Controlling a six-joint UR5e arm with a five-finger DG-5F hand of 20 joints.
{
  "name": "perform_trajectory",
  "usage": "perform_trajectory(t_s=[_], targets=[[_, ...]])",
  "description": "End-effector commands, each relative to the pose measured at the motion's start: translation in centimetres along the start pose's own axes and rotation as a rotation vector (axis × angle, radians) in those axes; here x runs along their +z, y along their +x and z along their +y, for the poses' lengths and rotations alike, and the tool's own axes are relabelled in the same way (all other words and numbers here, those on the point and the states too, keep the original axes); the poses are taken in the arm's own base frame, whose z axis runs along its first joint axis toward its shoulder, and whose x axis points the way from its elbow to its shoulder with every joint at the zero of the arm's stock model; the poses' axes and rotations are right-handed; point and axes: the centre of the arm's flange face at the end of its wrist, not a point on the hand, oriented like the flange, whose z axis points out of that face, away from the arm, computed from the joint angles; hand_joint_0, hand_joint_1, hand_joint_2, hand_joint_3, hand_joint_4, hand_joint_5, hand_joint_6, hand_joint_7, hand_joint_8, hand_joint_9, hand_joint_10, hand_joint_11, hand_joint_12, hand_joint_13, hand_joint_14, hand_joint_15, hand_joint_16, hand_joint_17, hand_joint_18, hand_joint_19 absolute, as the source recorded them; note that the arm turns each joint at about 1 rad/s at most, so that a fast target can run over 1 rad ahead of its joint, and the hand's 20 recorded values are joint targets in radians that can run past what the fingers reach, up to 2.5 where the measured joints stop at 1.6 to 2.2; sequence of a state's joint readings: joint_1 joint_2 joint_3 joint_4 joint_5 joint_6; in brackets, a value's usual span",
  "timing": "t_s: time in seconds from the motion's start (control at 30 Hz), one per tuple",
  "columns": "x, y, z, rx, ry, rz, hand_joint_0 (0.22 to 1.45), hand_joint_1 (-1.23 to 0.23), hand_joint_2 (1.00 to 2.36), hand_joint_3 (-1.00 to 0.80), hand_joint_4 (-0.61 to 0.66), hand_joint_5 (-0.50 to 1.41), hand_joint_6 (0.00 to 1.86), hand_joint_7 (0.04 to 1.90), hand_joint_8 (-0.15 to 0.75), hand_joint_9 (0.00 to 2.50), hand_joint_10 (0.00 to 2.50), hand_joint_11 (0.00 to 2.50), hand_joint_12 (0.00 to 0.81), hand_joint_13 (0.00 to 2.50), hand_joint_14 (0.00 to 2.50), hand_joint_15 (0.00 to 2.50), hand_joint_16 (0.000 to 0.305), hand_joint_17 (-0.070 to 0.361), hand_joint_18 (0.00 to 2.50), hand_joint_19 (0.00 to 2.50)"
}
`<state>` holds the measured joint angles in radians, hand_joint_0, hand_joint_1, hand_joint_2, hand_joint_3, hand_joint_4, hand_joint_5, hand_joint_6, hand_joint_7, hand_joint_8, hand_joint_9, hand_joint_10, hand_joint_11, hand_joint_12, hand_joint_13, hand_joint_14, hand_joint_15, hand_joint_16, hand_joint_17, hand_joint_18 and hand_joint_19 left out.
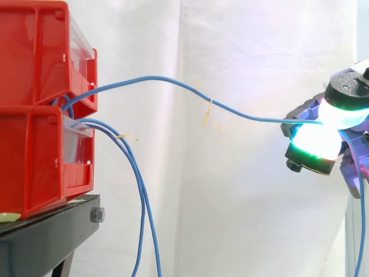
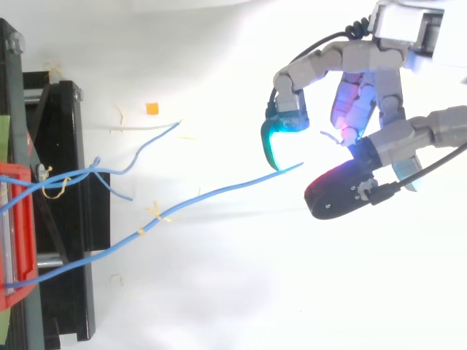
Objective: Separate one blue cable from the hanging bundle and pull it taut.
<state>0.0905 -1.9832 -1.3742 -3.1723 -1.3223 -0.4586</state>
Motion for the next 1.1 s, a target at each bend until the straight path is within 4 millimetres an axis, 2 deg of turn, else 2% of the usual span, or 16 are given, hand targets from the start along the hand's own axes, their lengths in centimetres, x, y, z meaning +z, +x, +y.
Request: perform_trajectory(t_s=[0.0,1.07], targets=[[0.01,0.01,-0.02,0.0,0.0,0.0,0.76,-0.78,1.02,-0.21,-0.01,0.15,0.51,1.29,0.051,1.91,0.02,0.37,0.179,1.32,0.02,0.39,0.042,0.094,0.91,0.6],[0.01,0.01,-0.02,0.0,0.0,0.0,0.76,-0.78,1.02,-0.21,-0.02,0.15,0.51,1.28,0.051,1.91,0.02,0.37,0.173,1.33,0.02,0.39,0.042,0.095,0.91,0.59]])
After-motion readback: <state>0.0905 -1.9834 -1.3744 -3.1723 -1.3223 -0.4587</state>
